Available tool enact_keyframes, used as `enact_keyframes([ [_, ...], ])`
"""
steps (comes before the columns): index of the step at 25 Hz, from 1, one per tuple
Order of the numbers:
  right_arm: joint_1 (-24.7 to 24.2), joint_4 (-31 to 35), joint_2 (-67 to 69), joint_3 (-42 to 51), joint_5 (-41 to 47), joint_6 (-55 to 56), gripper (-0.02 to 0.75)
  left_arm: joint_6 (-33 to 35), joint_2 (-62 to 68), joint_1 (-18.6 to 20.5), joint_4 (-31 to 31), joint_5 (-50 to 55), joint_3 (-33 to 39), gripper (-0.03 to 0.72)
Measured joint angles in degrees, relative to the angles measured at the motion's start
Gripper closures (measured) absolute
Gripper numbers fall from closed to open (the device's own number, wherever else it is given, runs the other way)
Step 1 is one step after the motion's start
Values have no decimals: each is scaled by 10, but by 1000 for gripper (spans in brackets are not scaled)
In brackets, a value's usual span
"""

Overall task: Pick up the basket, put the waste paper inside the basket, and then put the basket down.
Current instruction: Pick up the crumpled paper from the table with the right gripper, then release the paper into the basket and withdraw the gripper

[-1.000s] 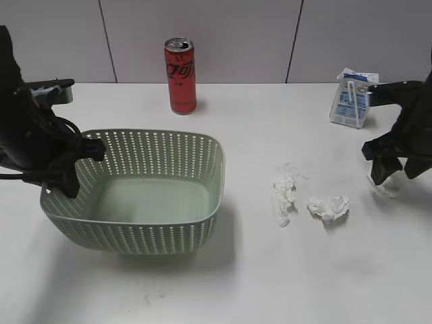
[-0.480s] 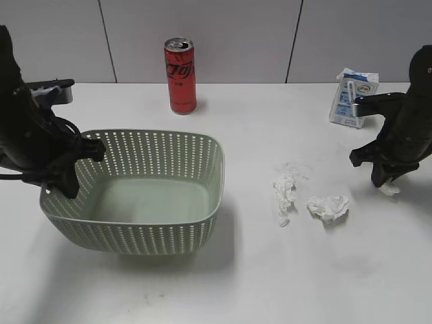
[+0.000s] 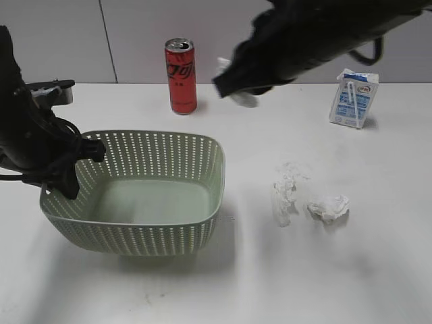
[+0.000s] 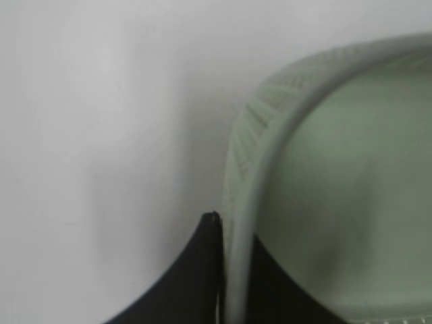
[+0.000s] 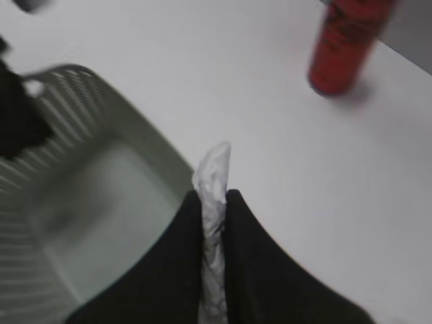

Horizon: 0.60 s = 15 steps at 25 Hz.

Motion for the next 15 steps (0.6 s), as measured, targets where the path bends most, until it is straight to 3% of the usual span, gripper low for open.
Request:
enact_keyframes([
  [4,95,69,20,0,-68,-7,681,0,0,0,-1,0,0,688],
  [7,120,84,61,0,-79,-7,510,0,0,0,-1,0,0,688],
  [11,112,96,93,-1,-59,-6,183,0,0,0,-1,2,0,688],
  [13,91,95,90,-17,-12,7,120,0,0,0,-1,3,0,688],
  [15,50,92,78,-38,40,18,116,0,0,0,-1,5,0,688],
])
